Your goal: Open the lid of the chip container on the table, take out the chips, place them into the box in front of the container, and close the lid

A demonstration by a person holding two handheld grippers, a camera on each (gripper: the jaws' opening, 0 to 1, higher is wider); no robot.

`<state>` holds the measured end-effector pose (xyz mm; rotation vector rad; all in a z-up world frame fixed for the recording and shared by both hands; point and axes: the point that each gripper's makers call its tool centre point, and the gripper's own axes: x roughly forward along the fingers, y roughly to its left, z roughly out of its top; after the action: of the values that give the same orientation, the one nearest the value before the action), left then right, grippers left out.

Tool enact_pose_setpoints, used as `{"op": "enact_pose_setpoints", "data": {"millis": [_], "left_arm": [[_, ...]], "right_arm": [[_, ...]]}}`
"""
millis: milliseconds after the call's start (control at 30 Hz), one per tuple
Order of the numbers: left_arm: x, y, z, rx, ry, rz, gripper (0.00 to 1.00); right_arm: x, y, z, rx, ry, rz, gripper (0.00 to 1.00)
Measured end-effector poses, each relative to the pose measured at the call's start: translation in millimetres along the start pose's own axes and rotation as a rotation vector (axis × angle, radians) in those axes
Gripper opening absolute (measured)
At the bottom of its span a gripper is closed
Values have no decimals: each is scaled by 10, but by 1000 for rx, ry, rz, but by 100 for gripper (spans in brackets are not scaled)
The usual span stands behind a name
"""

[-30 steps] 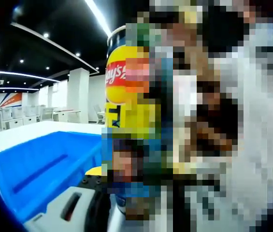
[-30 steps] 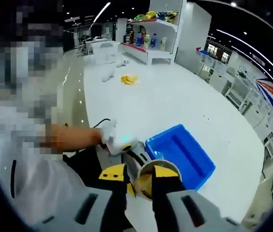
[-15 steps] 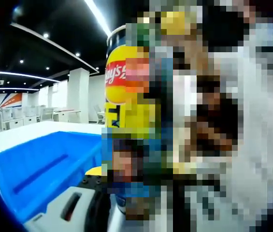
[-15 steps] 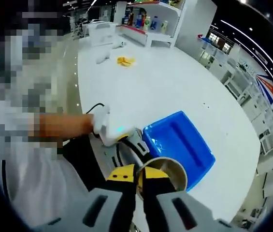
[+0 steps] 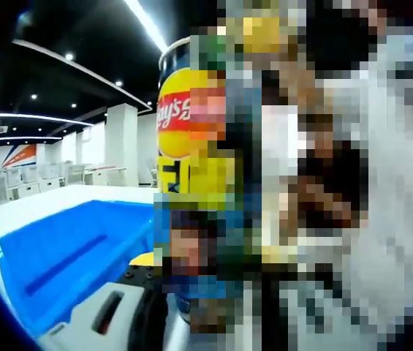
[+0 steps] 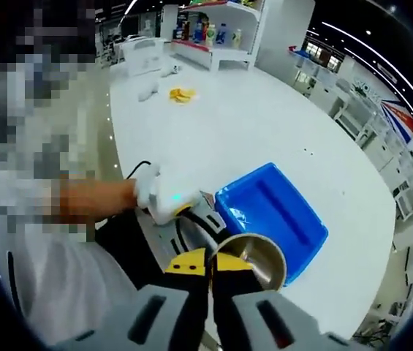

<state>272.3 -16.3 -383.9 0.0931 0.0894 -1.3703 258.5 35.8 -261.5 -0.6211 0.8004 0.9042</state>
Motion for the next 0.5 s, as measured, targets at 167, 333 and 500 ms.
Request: {"op": "enact_pose_setpoints", "data": {"millis": [167,333,500], "left_arm": [[-95,31,46,-1,23,25,46],[-300,55,126,32,88,48,46],[-549,91,191,96,178,91,46]], "right_arm": [[-65,-38,48,70,-73,25,0],[-176,-48,77,104,-152,44,0],[-248,15,150,171,-291,111,0]]}}
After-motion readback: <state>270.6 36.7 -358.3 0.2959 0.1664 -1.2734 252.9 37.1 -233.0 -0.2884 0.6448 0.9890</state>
